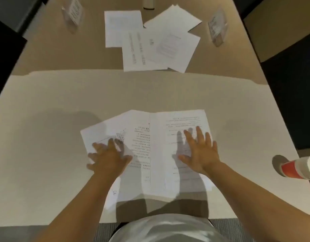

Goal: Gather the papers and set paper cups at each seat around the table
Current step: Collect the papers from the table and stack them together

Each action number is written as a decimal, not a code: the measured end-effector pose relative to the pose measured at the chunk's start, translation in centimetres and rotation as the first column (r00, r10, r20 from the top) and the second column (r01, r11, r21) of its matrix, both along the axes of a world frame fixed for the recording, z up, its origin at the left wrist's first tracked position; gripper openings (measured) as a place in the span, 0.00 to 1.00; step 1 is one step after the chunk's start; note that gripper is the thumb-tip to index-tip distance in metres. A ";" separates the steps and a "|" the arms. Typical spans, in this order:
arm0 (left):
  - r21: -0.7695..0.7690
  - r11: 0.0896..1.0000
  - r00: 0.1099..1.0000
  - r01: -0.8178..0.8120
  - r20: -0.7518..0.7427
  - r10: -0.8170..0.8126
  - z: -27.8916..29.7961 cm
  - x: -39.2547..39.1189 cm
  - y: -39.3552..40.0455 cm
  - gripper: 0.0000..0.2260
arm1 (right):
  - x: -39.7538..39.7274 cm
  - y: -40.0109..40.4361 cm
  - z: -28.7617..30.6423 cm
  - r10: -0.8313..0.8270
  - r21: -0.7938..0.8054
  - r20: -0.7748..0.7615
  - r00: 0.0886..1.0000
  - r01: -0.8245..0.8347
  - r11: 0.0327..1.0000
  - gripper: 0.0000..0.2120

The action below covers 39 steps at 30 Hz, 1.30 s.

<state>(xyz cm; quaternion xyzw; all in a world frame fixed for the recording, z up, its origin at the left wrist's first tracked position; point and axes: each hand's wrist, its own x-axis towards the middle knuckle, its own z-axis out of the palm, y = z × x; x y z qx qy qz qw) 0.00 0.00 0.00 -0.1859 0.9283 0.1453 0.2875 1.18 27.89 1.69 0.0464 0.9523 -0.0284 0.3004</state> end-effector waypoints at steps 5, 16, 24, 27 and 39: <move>-0.031 0.994 0.994 -0.100 -0.036 0.099 -2.2 0.1 1.0 0.33 | -0.1 0.7 -3.2 -0.117 0.061 0.058 0.991 0.113 0.992 0.46; 0.138 0.970 0.957 -0.202 -0.181 0.225 -1.0 -0.7 4.6 0.31 | -1.6 -1.4 -2.9 -0.474 -0.169 -0.125 0.871 0.452 0.876 0.49; 0.444 0.821 0.902 -0.359 -0.062 0.428 -1.1 -1.8 7.0 0.30 | -0.3 -4.9 -3.5 -0.522 -0.367 -0.103 0.847 0.456 0.811 0.43; 0.554 0.709 0.844 -0.438 -0.019 0.536 -1.6 -2.1 7.2 0.24 | 0.0 -5.5 -3.8 -0.497 -0.383 -0.124 0.859 0.420 0.823 0.41; 0.823 0.430 0.887 -0.370 0.175 0.428 1.0 -3.5 2.5 0.15 | -2.0 -2.5 -1.8 -0.704 -0.738 0.099 0.703 0.527 0.422 0.41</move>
